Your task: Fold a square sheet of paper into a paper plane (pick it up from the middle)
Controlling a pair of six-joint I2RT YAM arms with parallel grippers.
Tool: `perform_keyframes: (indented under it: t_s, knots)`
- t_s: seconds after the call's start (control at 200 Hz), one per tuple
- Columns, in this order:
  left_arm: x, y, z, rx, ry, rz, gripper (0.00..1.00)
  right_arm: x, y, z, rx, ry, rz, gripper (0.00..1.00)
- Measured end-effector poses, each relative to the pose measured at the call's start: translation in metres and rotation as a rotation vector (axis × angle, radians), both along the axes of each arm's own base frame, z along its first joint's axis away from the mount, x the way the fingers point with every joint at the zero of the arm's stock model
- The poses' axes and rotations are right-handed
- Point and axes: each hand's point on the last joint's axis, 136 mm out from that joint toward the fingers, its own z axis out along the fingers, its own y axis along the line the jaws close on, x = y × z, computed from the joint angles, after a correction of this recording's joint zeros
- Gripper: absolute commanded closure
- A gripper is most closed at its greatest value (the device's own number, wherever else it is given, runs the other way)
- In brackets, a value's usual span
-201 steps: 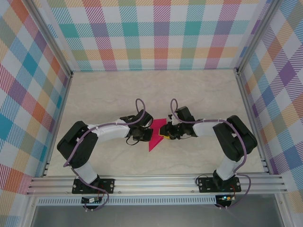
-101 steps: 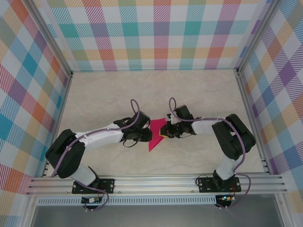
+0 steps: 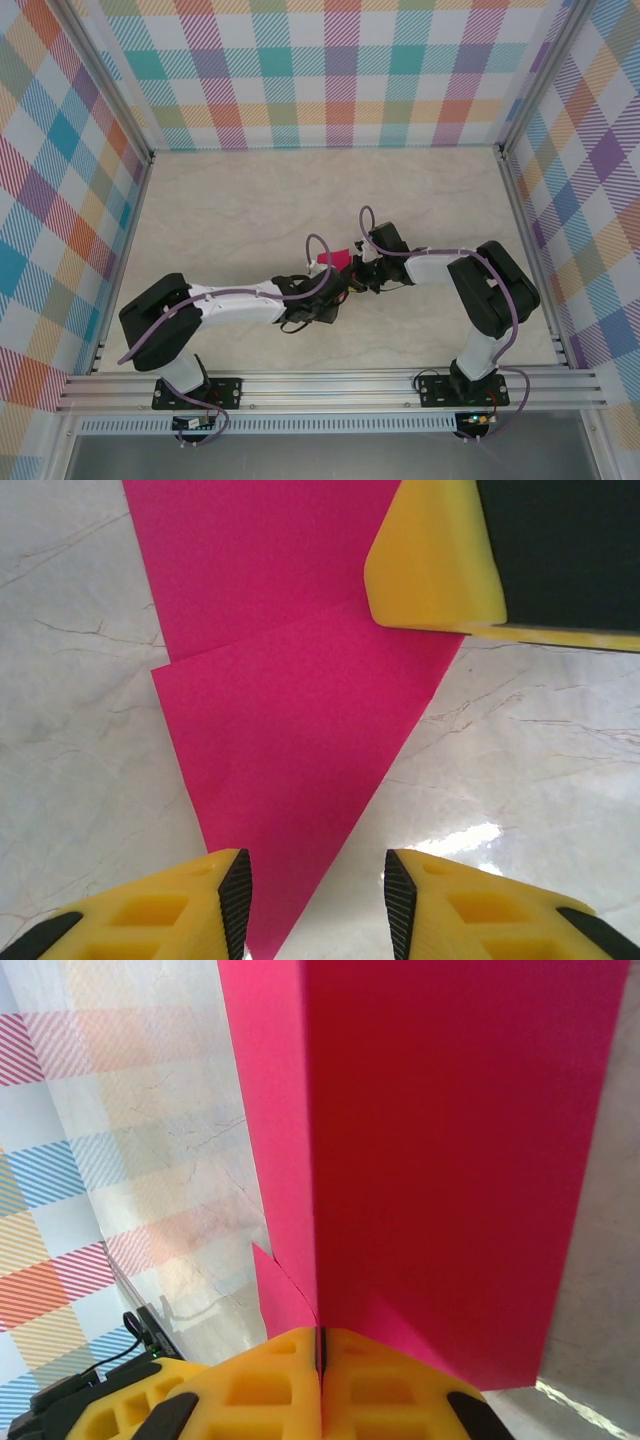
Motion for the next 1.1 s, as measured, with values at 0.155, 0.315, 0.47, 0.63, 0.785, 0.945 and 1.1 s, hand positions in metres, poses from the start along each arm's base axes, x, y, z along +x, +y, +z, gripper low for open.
perform_keyframes:
  t_s: [0.155,0.315,0.47,0.63,0.785,0.945,1.1]
  knots:
    - [-0.001,-0.004,-0.003,0.061,-0.055,0.015,0.57,0.000,0.000,0.000,0.001,0.011,-0.009,0.97]
    - [0.003,-0.006,0.001,0.111,-0.116,0.043,0.61,0.000,0.000,0.000,0.001,0.013,-0.011,0.97]
    - [0.007,0.001,-0.002,0.157,-0.148,0.081,0.64,0.000,0.000,0.000,0.001,0.016,-0.012,0.97]
    - [0.008,0.005,-0.005,0.173,-0.153,0.098,0.64,0.000,0.000,0.000,0.001,0.022,-0.017,0.97]
    - [0.007,0.003,-0.005,0.174,-0.160,0.093,0.59,0.000,0.000,0.001,0.002,0.024,-0.020,0.97]
    - [0.003,0.000,-0.004,0.169,-0.163,0.078,0.56,0.000,0.002,0.002,0.004,0.022,-0.018,0.97]
    - [0.002,-0.001,-0.004,0.169,-0.164,0.072,0.58,0.000,0.002,0.002,0.005,0.022,-0.017,0.97]
